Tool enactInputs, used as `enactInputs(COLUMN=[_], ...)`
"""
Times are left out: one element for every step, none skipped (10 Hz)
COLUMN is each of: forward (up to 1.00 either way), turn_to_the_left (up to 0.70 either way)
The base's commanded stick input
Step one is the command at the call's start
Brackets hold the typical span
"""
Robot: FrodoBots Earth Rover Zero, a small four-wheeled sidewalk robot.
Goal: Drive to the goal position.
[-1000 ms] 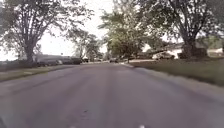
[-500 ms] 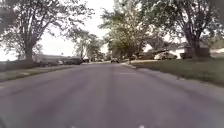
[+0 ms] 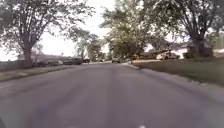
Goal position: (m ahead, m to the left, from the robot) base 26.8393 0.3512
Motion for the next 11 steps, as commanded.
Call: enactInputs(forward=[1.0, 1.0, 1.0, 1.0, 1.0, 1.0, 1.0, 1.0, 1.0, 1.0, 1.0], turn_to_the_left=[0.0, 0.0, 0.0, 0.0, 0.0, 0.0, 0.0, 0.0, 0.0, 0.0, 0.0])
